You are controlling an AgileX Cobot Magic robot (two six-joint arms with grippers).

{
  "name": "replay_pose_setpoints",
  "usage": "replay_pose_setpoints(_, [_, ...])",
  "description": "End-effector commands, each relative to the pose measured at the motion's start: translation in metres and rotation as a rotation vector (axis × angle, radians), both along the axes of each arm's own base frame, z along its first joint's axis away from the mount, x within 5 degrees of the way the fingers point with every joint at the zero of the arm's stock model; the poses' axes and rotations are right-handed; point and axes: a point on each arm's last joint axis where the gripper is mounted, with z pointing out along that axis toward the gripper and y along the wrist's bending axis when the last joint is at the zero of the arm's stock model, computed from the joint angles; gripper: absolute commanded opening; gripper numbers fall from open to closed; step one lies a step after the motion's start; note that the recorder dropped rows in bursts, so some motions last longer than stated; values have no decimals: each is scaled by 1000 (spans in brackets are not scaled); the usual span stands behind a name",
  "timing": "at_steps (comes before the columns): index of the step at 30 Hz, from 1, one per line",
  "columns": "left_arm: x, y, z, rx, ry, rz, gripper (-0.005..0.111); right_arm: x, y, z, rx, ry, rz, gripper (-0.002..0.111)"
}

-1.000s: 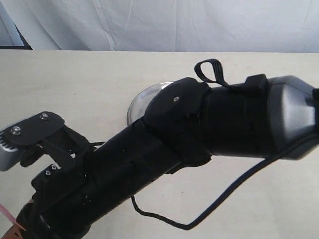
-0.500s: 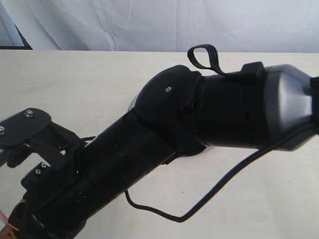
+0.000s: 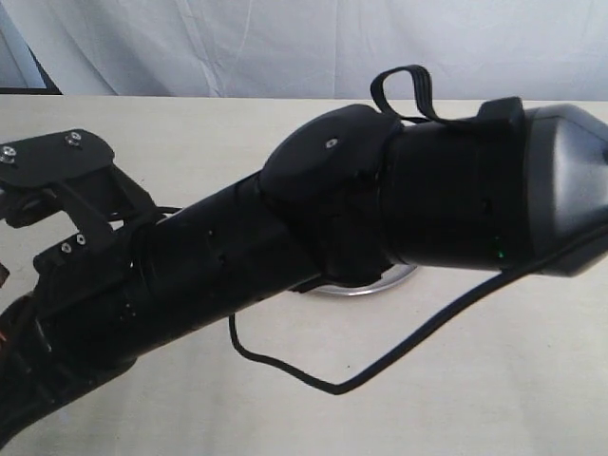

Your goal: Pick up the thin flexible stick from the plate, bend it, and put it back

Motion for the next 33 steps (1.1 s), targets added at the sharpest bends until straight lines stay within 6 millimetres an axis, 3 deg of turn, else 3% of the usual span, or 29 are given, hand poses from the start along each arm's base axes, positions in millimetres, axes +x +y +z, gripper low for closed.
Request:
replay_pose_setpoints(1, [-1,-2,-4,69,-15,-18,1,-6,0,10,65,74,49,0])
replay_pose_setpoints(13, [1,-2,-9,155,-25,16,0,-21,-7,33,148,96,159,0])
replay_pose_setpoints(23, [6,6,-4,3,35,80,1,-16,-7,14,26,-11,171,0])
replay_pose_setpoints(26, [9,10,-3,-53,68,122,9,-17,-9,8,-27,-17,197,0])
replay_pose_setpoints(33, [11,14,-3,-88,98,165,45,-26,-13,6,-56,26,296,0])
